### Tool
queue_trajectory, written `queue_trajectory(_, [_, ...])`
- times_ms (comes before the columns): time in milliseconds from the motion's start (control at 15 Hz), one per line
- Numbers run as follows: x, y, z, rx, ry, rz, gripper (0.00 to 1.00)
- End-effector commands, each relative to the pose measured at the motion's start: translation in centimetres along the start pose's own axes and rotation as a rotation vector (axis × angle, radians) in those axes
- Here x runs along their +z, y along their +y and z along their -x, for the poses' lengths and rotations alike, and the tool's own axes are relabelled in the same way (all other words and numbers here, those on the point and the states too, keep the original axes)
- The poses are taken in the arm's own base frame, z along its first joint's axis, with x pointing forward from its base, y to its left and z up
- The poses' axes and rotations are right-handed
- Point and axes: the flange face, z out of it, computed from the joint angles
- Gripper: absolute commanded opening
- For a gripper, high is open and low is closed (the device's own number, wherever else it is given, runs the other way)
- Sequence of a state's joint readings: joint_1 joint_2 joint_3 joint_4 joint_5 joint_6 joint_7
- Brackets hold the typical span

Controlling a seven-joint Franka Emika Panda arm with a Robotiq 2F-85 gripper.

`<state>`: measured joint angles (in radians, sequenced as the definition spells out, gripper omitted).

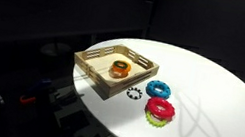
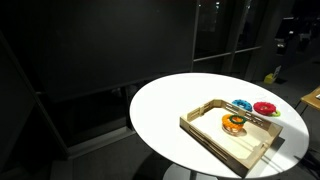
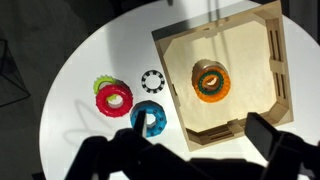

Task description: Put the green ring in the box

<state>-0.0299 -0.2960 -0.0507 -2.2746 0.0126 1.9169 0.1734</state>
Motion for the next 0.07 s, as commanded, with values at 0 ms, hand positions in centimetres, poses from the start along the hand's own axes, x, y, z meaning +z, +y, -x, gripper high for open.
queue_trajectory(0, [0.07,-0.02,0.00,-0.001,-0.003,0.001,1.00])
